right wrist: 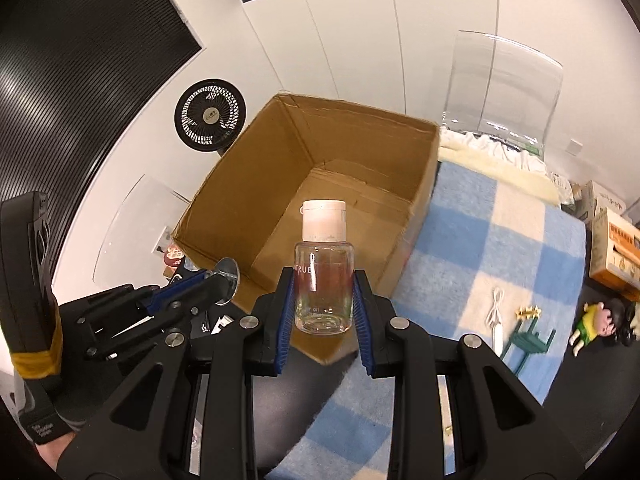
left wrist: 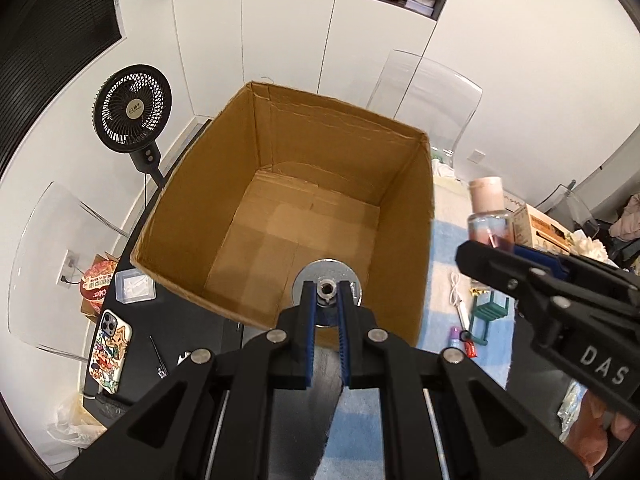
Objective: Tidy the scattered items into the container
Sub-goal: 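Lift the disc and bottle and carry both over the cardboard box, then open the left tool over the box while the right tool releases the bottle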
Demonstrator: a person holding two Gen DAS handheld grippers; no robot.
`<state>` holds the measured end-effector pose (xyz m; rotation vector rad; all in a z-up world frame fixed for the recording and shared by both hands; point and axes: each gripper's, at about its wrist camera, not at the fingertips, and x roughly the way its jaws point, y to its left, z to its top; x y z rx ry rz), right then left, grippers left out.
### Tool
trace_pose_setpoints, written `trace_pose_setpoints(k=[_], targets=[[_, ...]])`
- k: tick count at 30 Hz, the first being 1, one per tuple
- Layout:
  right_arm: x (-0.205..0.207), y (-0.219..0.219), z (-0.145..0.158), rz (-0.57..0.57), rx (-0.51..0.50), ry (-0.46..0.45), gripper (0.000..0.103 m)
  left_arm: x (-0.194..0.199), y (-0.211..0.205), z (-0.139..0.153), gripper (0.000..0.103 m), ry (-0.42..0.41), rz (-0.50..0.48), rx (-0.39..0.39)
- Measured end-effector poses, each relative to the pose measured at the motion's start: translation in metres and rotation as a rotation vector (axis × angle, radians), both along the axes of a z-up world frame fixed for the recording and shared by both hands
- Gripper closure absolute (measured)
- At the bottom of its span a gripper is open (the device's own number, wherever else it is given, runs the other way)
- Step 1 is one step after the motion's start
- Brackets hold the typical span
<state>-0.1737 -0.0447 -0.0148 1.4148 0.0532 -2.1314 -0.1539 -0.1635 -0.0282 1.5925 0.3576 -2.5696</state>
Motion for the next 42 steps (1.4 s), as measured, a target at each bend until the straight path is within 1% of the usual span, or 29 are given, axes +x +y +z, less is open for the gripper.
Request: trace_pose_setpoints(k=[5,10,19,25,31,37,42], targets=[[-0.015,-0.02,-0.006,0.032,0.04,0.001,0.075,-0.017,-0.014,0.002,0.093,-0.004,0.01,-0.017],[-0.036,-0.027,-0.014,0.024,-0.008,-0.074,0.075,-0.036,-0.032,0.003,0.093,-0.017,0.017,-0.033],[-0.068,-0.053,-0.031,0.033,0.097,-0.073,0.075,-0.064,-0.051,-0.01,0.093,-0.078,0.008,-0.061],[-0.09,-0.064,-0.038,0.049,0.14,-0.085,0.075,-0.077,-0.061,-0.028,0.093,-0.119,0.022,-0.038],[-0.107,-0.076,-0.043,0.083,0.192,-0.092,0.075,-0.092,-0.063,-0.046,0.093,-0.163,-0.001,-0.019],[-0.113,-0.083,-0.052,0.097,0.193,-0.122,0.075,-0.101,-0.065,-0.062,0.093,-0.213,0.003,-0.019],[-0.115,-0.087,-0.066,0.093,0.194,-0.152,0.075,-0.104,-0.066,-0.072,0.093,-0.238,0.01,0.01]])
